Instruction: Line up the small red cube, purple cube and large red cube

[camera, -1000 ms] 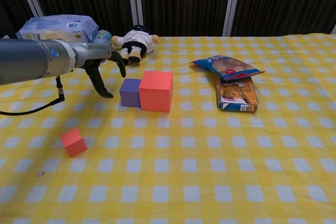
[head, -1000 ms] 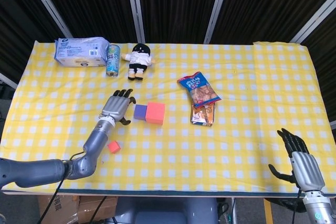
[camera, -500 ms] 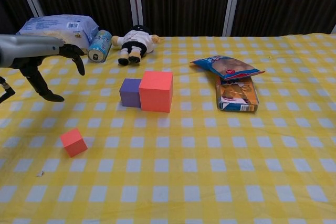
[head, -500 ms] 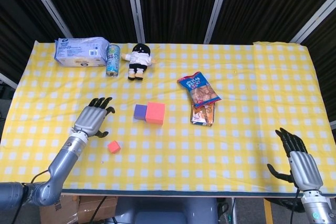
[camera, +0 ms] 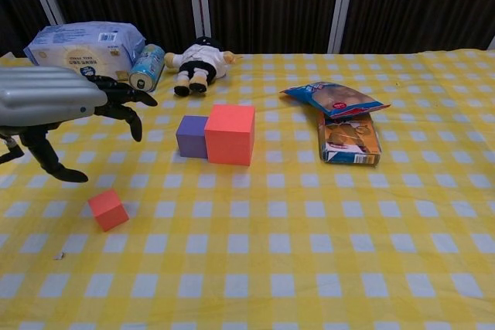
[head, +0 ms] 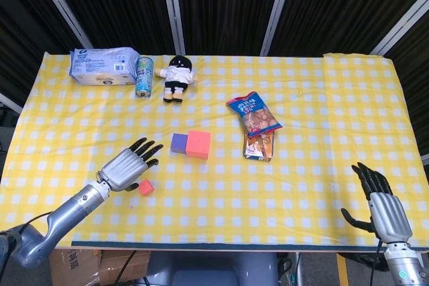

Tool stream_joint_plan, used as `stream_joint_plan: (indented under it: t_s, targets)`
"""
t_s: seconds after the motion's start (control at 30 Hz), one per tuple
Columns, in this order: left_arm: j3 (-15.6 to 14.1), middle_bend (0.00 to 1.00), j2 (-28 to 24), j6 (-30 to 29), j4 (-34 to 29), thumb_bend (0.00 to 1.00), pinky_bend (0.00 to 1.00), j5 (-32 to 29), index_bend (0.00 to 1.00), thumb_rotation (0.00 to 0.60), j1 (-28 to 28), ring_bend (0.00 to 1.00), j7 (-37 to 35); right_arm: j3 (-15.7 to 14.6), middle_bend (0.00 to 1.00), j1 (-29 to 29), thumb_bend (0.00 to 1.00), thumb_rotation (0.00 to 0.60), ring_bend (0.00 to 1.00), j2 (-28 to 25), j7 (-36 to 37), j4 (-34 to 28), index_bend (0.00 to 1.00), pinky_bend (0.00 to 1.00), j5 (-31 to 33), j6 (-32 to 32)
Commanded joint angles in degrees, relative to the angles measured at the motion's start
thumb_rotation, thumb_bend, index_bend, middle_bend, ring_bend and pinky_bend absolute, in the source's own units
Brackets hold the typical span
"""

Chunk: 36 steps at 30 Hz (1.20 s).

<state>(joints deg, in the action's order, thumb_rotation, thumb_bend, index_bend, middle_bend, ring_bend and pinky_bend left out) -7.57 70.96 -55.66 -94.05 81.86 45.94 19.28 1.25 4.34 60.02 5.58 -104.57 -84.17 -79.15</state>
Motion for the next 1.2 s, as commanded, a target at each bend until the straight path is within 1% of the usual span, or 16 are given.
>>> stream_joint_plan:
  t_s: [0.03, 0.3, 0.67, 0.77, 1.0, 1.2]
  targets:
    - [-2.2, 0.00, 1.1, 0.8, 4.4, 0.24, 0.00, 4.5, 0.27, 0.600, -1.0, 0.00, -4.1, 0.0, 0.00, 0.0, 0.34, 0.600, 0.00, 0.0, 0.1, 0.0, 0.00, 0.00, 0.1, 0.0]
    - [-2.7, 0.00, 2.7, 2.4, 7.7, 0.24, 0.00, 6.8, 0.27, 0.600, -1.6, 0.00, -6.3, 0.1, 0.00, 0.1, 0.34, 0.600, 0.00, 0.0, 0.1, 0.1, 0.00, 0.00, 0.2, 0.0]
    - [-1.7, 0.00, 4.4, 3.9, 9.6, 0.24, 0.00, 7.5, 0.27, 0.600, -2.0, 0.00, -7.2, 0.1, 0.00, 0.0, 0.34, 0.600, 0.00, 0.0, 0.0, 0.0, 0.00, 0.00, 0.2, -0.1]
    - [-1.4, 0.00, 5.2, 4.5, 10.2, 0.25, 0.00, 7.2, 0.31, 0.600, -2.3, 0.00, -7.2, 0.1, 0.00, 0.0, 0.34, 0.600, 0.00, 0.0, 0.0, 0.0, 0.00, 0.00, 0.0, -0.2]
    - [-0.6, 0.00, 6.7, 4.8, 10.7, 0.34, 0.00, 6.2, 0.43, 0.600, -3.1, 0.00, -7.3, 0.0, 0.00, -0.1, 0.34, 0.600, 0.00, 0.1, 0.0, 0.0, 0.00, 0.00, -0.2, -0.4]
    - [0.2, 0.00, 6.7, 3.8, 9.9, 0.35, 0.00, 5.6, 0.44, 0.600, -4.1, 0.00, -6.3, -0.1, 0.00, -0.3, 0.34, 0.600, 0.00, 0.1, 0.0, 0.1, 0.00, 0.00, -0.5, -0.7]
